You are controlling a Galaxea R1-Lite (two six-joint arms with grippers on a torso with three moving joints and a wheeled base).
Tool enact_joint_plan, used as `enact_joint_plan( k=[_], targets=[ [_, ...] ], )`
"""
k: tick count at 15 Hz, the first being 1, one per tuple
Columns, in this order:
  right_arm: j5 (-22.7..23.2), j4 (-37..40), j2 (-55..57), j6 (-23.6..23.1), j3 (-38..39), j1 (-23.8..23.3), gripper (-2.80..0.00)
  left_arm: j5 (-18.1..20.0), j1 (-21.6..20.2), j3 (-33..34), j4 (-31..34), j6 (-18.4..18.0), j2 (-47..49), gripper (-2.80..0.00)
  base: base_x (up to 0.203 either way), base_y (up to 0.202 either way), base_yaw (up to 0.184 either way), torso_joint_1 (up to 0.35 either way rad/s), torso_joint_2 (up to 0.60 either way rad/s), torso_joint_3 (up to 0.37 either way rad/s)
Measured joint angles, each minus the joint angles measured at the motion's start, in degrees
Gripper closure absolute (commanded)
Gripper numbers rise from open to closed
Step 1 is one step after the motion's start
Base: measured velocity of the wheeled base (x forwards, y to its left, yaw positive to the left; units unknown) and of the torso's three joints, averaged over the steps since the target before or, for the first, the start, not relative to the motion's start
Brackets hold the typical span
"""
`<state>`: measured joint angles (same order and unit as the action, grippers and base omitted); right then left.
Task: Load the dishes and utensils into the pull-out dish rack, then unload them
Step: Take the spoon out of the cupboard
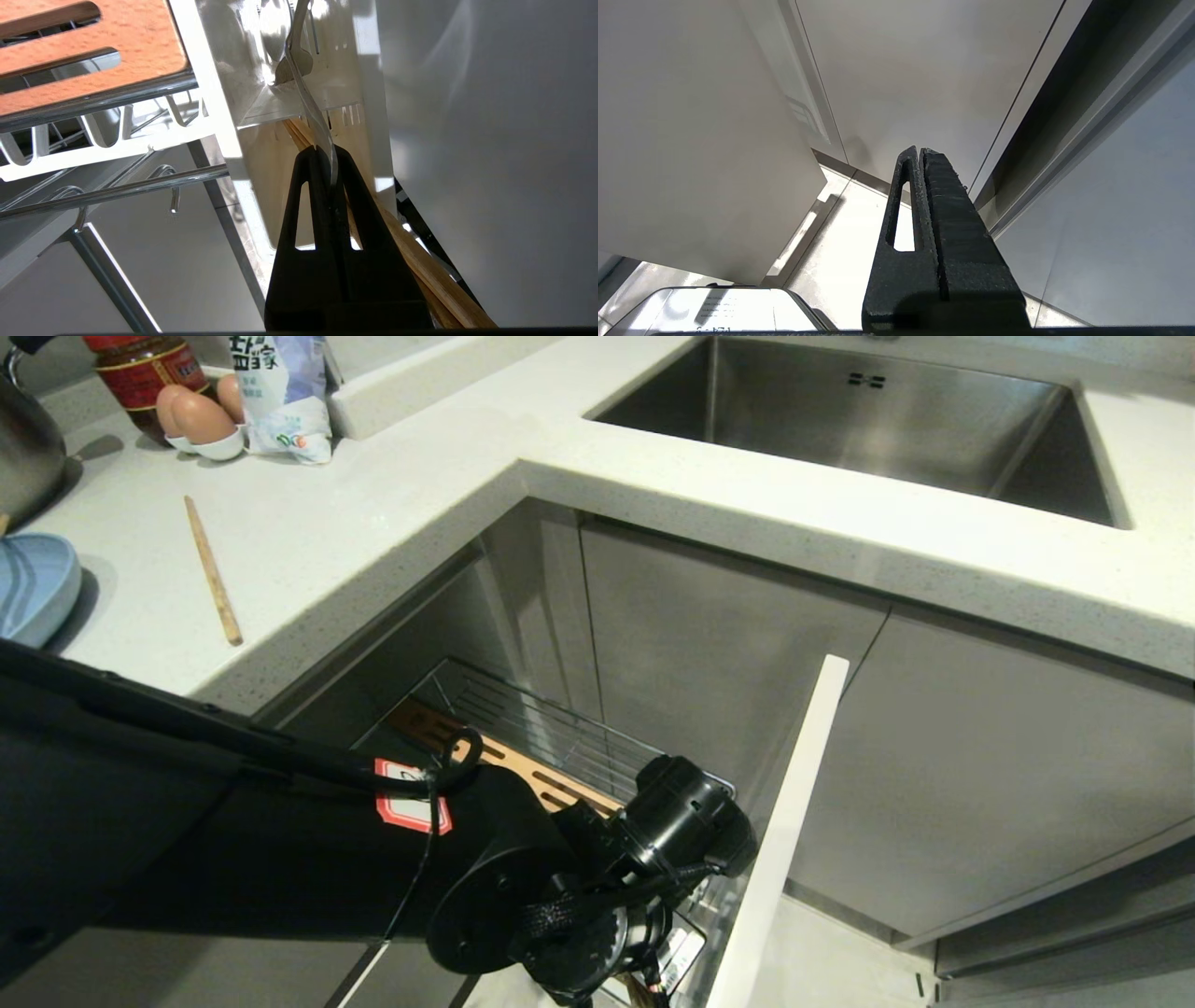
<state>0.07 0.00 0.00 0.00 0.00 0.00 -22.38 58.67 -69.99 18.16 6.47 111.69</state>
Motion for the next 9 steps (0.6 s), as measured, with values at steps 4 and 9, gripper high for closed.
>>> enact_joint_plan(
  k=[4, 9],
  targets=[
    [0.00, 0.00, 0.00, 0.00, 0.00, 0.00, 0.00, -2.84, 0.22, -0.16, 0.37, 0.05, -1.51, 0.00, 0.000, 0.000, 0.000, 0.000, 0.00, 0.000],
    [0.00, 0.00, 0.00, 0.00, 0.00, 0.00, 0.00, -4.77, 0.52, -1.25, 3.47, 0.05, -4.82, 0.00, 0.000, 0.000, 0.000, 0.000, 0.00, 0.000]
  ],
)
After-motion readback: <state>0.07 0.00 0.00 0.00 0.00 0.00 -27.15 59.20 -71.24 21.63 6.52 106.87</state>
